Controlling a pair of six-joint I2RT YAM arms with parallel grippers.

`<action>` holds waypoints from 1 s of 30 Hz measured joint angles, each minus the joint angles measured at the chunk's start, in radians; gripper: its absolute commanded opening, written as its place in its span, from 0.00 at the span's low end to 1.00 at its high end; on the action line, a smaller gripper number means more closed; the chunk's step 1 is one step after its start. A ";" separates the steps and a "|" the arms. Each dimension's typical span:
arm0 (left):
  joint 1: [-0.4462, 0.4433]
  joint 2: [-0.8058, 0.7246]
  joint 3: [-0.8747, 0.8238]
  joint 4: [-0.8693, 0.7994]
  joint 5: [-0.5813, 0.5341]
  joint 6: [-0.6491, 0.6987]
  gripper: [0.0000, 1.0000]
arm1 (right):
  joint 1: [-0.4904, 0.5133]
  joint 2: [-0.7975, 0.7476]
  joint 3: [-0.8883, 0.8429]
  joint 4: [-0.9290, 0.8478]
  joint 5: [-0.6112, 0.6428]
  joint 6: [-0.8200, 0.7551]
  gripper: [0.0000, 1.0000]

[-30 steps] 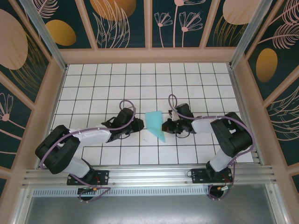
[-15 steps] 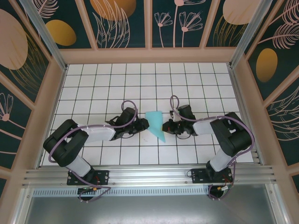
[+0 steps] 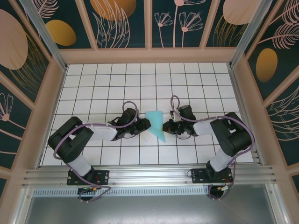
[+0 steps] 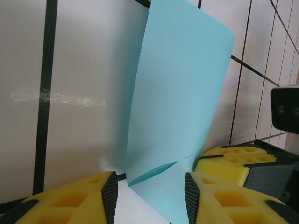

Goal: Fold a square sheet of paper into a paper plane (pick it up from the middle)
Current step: Turn over the paper at the center of the table, then fold the wing for the fifth time at the center of the table.

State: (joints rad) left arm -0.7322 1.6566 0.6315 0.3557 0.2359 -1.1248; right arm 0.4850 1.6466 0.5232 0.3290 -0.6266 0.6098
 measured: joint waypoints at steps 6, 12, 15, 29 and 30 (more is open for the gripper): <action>0.000 0.029 0.000 0.026 0.019 -0.008 0.42 | 0.000 0.000 -0.005 0.012 0.000 0.003 0.05; -0.003 0.056 0.008 0.082 0.056 -0.014 0.41 | -0.002 0.002 -0.015 0.035 -0.004 0.010 0.05; -0.003 0.072 0.012 0.106 0.075 -0.019 0.41 | -0.003 0.002 -0.016 0.035 -0.004 0.011 0.05; -0.006 0.098 0.055 0.138 0.104 -0.007 0.20 | -0.003 0.002 -0.016 0.037 -0.003 0.021 0.07; -0.006 0.101 0.060 0.138 0.105 -0.002 0.16 | -0.003 0.002 -0.016 0.037 -0.003 0.021 0.07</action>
State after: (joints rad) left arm -0.7387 1.7580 0.6910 0.4934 0.3408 -1.1267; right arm 0.4820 1.6485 0.5076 0.3664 -0.6300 0.6312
